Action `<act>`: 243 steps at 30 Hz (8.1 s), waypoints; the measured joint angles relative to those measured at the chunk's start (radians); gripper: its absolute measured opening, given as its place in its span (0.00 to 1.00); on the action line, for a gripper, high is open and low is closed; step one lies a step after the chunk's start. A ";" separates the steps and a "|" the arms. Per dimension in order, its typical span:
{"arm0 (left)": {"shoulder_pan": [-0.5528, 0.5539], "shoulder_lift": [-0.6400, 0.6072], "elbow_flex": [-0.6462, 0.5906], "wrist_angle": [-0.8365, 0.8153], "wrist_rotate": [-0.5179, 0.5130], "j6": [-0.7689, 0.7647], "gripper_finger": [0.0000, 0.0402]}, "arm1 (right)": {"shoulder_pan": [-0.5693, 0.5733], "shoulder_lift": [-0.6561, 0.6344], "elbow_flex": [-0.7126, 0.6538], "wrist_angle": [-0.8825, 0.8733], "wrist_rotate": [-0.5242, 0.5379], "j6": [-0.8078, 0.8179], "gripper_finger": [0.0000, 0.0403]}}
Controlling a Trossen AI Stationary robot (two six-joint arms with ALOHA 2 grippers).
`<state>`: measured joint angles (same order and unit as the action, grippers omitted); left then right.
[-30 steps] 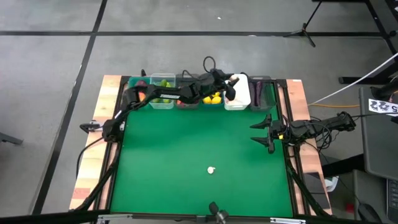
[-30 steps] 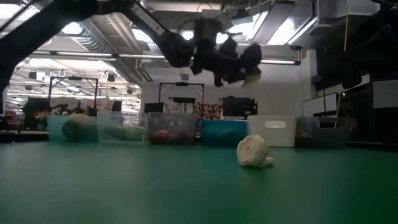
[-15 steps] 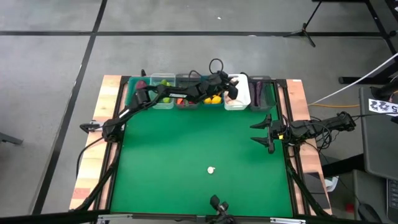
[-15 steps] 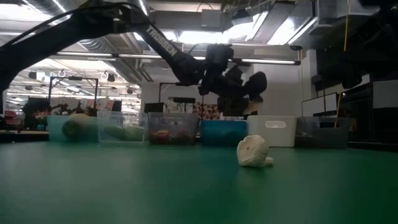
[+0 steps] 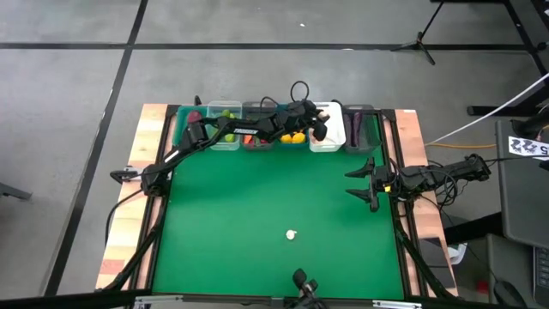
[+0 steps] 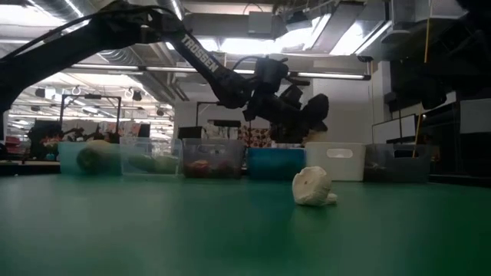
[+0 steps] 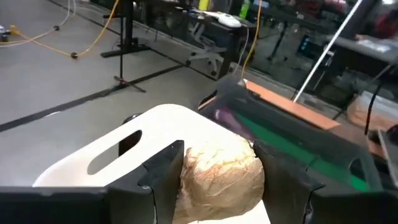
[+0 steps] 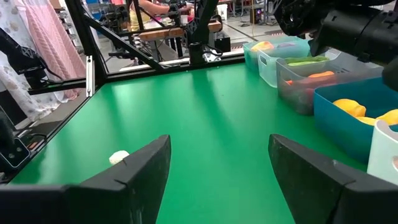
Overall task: Sort produce into baskets
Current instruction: Put the garlic into the white bin, then return to Home Position
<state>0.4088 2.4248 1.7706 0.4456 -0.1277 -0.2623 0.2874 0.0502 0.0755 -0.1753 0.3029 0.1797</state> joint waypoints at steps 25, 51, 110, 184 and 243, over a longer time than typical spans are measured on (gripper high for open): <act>0.004 0.000 0.000 0.002 0.283 0.094 0.45 | 0.000 0.000 0.000 0.000 -0.001 0.025 0.67; 0.007 -0.002 0.046 0.014 0.173 -0.132 0.58 | 0.000 0.000 0.000 0.000 -0.001 0.029 0.67; -0.704 -0.356 -0.745 0.071 -0.032 0.112 0.60 | 0.000 0.000 0.000 0.008 -0.009 0.063 0.67; -0.624 -0.355 -0.708 0.115 -0.169 0.015 0.31 | 0.000 0.000 0.000 0.008 -0.009 0.078 0.67; -0.165 -0.173 -0.091 0.036 0.028 -0.006 0.74 | 0.000 0.000 0.000 0.014 0.012 0.081 0.67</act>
<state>0.2442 2.2517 1.6798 0.4816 -0.1002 -0.2680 0.2874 0.0502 0.0753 -0.1614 0.3145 0.2609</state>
